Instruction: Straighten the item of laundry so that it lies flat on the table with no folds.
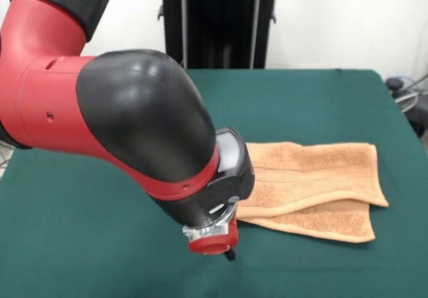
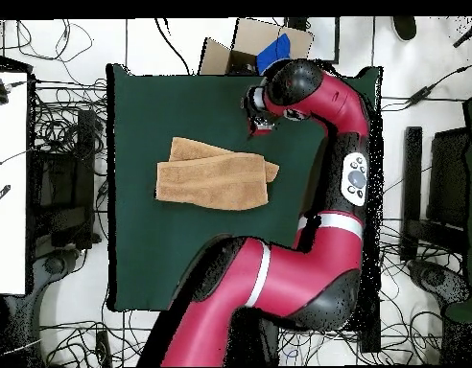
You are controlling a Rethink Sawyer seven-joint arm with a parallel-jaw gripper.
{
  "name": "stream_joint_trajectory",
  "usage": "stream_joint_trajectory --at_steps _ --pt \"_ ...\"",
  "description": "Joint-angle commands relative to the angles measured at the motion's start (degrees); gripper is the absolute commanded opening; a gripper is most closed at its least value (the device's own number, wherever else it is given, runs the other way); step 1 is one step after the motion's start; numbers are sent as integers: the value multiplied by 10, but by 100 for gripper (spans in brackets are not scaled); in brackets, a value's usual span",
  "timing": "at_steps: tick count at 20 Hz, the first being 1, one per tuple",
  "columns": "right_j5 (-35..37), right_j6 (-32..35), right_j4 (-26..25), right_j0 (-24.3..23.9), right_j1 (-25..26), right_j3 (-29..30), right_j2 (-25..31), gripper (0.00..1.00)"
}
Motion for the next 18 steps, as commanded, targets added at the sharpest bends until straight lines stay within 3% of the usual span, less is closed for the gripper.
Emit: stream_joint_trajectory --at_steps 1,3,11,18 --pt "143 135 -15 29 31 -70 -32 100" --pt "193 157 -1 31 36 -86 -28 100" --pt "237 161 12 35 23 -77 -28 100" --pt "229 154 -4 27 41 -92 -41 100"
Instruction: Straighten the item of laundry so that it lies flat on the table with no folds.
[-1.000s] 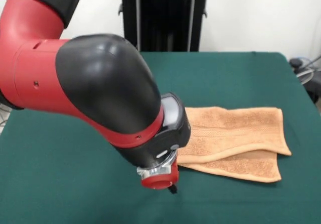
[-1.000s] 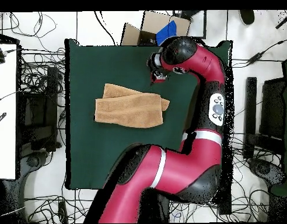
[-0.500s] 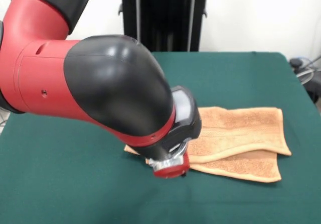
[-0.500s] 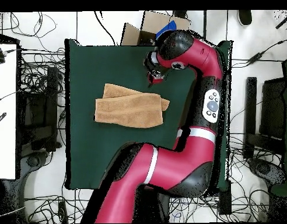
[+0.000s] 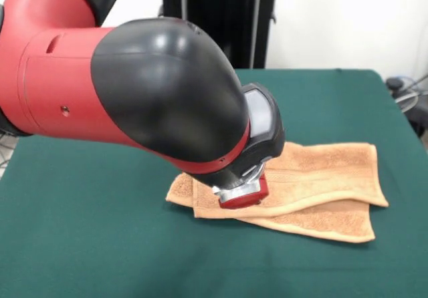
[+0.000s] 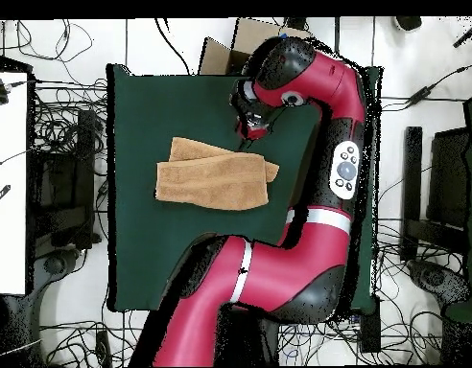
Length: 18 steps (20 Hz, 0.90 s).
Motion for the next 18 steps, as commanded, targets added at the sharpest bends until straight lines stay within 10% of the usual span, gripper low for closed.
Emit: stream_joint_trajectory --at_steps 1,18 --pt "-10 159 -13 4 18 24 -20 100" --pt "-26 179 5 6 92 -51 -38 100"
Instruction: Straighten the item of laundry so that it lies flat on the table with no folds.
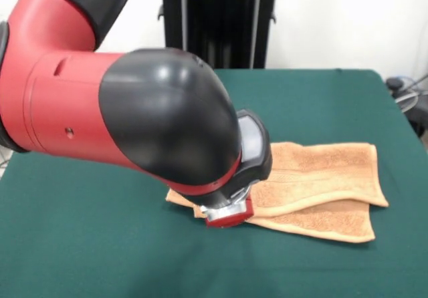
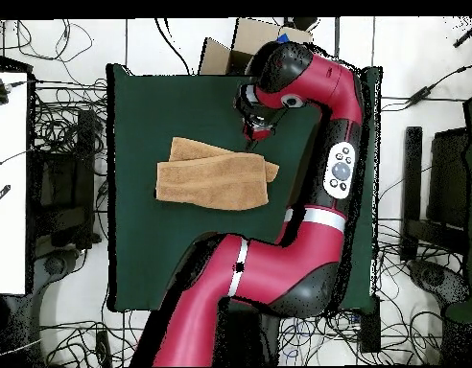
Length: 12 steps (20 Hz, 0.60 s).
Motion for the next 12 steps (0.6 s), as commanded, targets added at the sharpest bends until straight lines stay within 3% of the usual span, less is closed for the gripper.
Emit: stream_joint_trajectory --at_steps 1,12 --pt "-32 174 13 4 34 27 7 100" --pt "-98 218 85 36 20 64 47 100"
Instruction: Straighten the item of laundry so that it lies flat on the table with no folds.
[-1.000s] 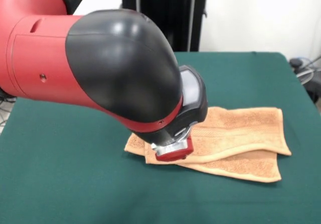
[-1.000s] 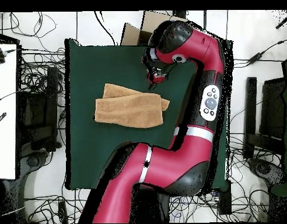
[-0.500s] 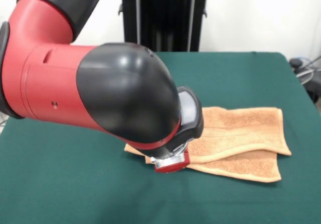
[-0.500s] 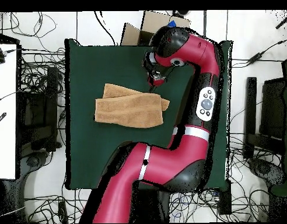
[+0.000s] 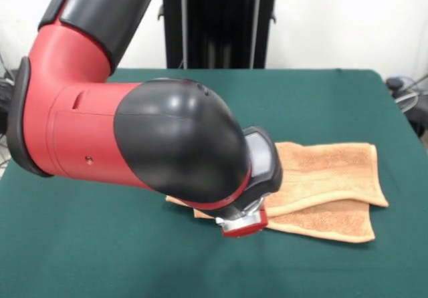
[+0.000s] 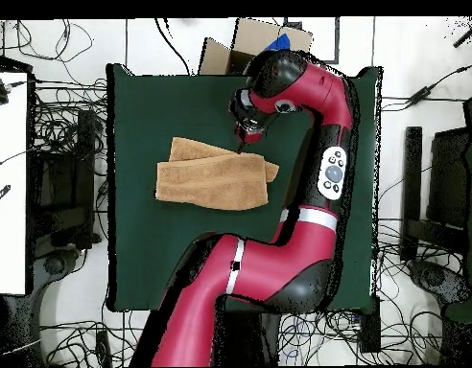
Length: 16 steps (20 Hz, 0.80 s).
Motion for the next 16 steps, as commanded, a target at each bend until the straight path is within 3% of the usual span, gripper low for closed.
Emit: stream_joint_trajectory --at_steps 1,16 --pt "-91 223 47 34 -10 75 46 100" --pt "-104 267 134 76 -22 74 19 100"
